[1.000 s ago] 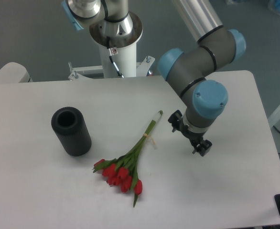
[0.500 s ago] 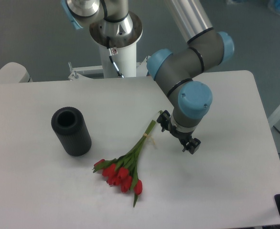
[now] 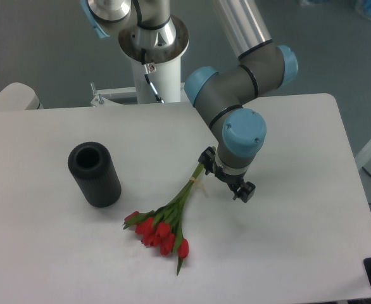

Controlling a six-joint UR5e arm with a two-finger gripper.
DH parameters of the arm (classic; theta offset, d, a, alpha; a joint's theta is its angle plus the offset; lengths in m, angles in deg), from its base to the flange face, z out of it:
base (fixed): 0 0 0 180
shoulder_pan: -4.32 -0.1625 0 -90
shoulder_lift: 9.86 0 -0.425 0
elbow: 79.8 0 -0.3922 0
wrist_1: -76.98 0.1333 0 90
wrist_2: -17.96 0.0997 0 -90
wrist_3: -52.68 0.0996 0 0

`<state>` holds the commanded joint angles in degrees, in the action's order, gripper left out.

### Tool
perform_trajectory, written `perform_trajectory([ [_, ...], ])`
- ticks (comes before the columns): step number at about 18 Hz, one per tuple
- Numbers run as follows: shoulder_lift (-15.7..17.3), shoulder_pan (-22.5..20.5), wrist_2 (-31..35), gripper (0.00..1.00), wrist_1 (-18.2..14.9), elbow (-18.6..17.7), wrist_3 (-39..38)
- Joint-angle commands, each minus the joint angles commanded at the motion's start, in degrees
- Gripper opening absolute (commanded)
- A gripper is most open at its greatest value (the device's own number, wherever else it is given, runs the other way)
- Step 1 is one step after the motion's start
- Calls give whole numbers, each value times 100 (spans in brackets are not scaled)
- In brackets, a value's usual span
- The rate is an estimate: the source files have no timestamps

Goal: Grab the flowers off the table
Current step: 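Move the gripper over the tulip stems and lower it to grasp them, then lift the grasped red tulip bouquet up off the table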

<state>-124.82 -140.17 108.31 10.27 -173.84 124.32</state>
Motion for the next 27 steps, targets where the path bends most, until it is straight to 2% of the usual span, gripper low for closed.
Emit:
perform_trajectory([
  [3, -17, 219, 0, 100, 9, -44, -325],
  [5, -26, 395, 0, 100, 52, -201, -676],
  [10, -52, 659, -141, 100, 772, -606, -1353],
  [13, -149, 756, -158, 100, 905, -615, -1582],
  [15, -254, 869, -150, 99, 1150, -642, -1600],
  [16, -307, 905, -141, 94, 1221, -642, -1618],
  [17, -316, 905, -149, 81, 1230, -624, -1679],
  [20, -316, 896, -150, 32, 1230, -607, -1679],
  [22, -290, 870, -150, 14, 1222, -554, -1679],
  [23, -255, 844, -158, 7, 1222, -545, -1679],
  [27, -97, 739, -167, 0, 1213, -536, -1644],
])
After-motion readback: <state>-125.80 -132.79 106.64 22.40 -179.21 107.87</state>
